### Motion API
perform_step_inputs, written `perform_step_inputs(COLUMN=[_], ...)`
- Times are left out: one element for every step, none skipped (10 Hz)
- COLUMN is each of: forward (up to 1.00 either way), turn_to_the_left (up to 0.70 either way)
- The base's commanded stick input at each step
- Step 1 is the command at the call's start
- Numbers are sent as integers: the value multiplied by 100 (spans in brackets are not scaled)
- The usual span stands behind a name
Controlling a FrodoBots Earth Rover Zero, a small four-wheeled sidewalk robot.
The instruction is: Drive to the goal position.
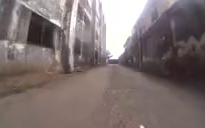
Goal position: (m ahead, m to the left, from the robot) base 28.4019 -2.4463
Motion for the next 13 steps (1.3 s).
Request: perform_step_inputs(forward=[70, 70, 70, 70, 70, 70, 70, 70, 70, 70, 70, 70, 70], turn_to_the_left=[-4, -4, 0, 0, 0, -10, -24, -14, 0, 0, 0, 0, 0])
